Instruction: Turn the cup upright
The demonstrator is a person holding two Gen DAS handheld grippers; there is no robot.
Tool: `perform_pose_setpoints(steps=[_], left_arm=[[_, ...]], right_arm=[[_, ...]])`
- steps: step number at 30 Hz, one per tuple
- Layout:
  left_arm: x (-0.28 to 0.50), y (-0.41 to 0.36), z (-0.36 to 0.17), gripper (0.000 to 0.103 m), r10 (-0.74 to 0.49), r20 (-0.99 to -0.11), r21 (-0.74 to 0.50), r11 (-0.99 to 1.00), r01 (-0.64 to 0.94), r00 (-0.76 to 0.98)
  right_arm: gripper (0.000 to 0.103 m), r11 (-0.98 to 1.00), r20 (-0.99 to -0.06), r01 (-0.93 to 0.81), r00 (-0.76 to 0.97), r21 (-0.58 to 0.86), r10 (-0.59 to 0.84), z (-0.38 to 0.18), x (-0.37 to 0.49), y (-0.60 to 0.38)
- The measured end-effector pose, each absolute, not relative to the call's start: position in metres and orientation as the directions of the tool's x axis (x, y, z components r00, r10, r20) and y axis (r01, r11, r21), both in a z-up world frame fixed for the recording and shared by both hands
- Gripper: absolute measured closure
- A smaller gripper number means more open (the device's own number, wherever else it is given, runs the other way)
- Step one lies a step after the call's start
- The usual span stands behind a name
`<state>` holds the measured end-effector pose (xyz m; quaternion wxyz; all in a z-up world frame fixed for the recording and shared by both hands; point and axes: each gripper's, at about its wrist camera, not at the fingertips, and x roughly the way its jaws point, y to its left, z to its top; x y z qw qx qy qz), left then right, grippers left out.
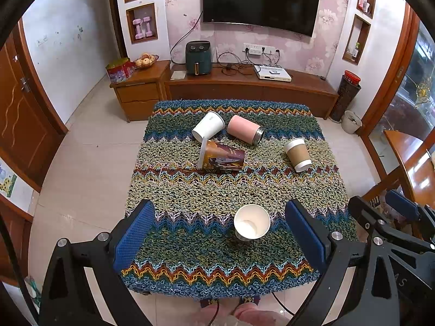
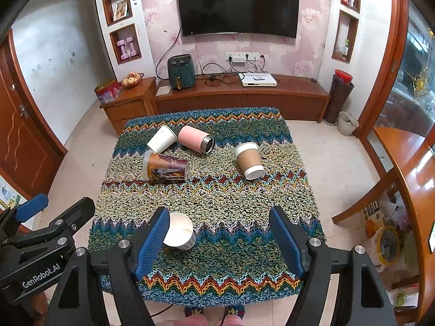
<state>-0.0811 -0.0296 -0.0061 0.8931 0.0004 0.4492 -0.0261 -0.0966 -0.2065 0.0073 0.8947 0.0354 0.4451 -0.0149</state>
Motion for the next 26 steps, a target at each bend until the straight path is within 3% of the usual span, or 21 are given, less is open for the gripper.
perform_pose_setpoints(steps=[26], left_arm=[[-0.0831, -0.0285, 0.0035, 0.005, -0.043, -0.778, -0.016, 0.999, 0.049, 0.626]], right_arm=[[0.027, 0.997, -0.773, 0.058, 0.635, 0.048, 0.001, 0.0137, -0.0963, -0.2045]])
